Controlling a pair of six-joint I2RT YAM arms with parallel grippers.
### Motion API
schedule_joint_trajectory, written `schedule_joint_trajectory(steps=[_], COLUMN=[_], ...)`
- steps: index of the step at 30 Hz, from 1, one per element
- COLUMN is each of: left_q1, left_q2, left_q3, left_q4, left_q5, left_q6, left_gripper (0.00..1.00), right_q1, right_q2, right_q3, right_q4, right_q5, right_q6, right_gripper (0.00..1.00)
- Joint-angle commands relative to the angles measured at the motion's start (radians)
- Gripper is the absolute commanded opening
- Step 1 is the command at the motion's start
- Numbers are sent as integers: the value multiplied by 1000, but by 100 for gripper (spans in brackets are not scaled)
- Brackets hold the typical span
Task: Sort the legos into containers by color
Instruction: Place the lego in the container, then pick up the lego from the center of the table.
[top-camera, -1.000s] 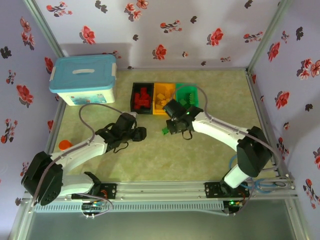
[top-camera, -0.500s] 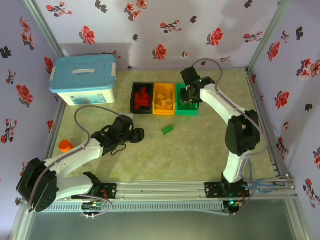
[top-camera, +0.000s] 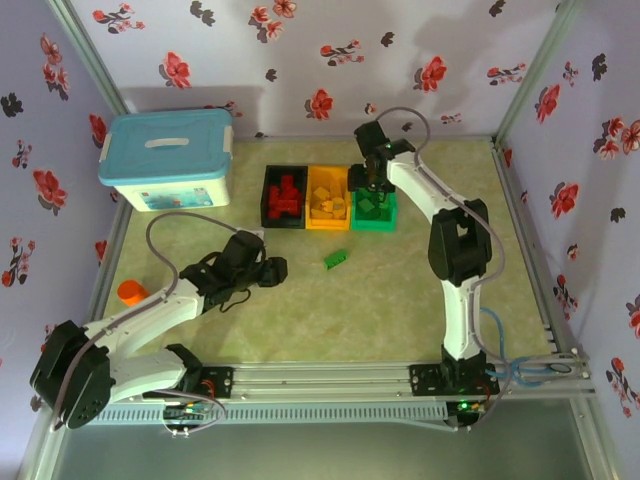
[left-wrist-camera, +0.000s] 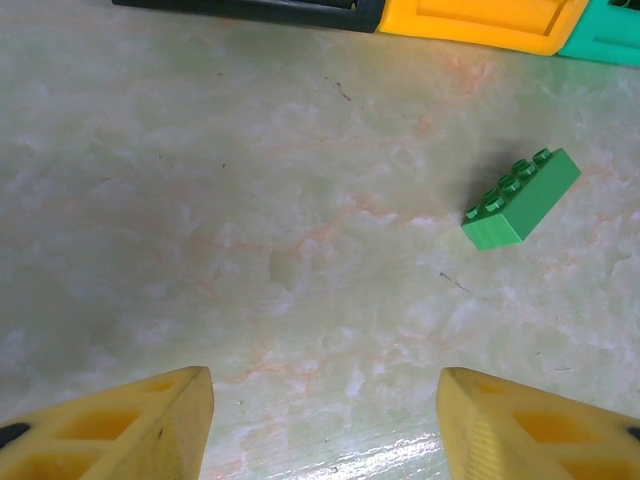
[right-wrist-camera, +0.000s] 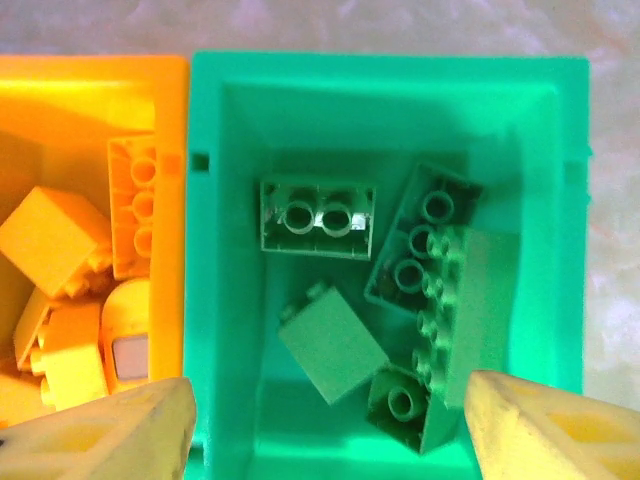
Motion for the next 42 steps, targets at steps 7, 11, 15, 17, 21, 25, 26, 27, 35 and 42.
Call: schedule_joint_trajectory(steps=[7,11,15,17,21,25,26,27,35,42], left_q1=[-48,-82,-104,-116,-143,-165,-168,-171,-177,-184], left_q2=[175,289,382,435,537,630,651,669,786,859], left_q3=[150,246,330,379,473,556,574,591,691,744], left_q4=[-17,-40,-64,-84,-129,-187,-199,-211,-248,-260], left_q5=[17,22,35,45,49,35,30,23,13,8], left_q6=[91,129,166,187,231,271,281,291,333,347], left_gripper=[66,67,67,67,67,66,66,66,64,55], right_q1=[0,0,0,0,-1,-3,-2,-3,-4,-4], right_q2=[-343,-431,-508,-546,-608,-680,-700,-718,-778,-803], right_q3=[-360,-472,-575,-623,-706,-790,-811,-831,-909,-927], right_q4=[156,169,188,195,201,212,216,221,231,232], right_q5=[-46,-55,-67,-68,-68,-56,-55,-54,-57,-59], right_q6=[45,49,57,61,69,85,90,94,112,120], right_gripper=[73,74,75,76,78,79,79,79,79,79])
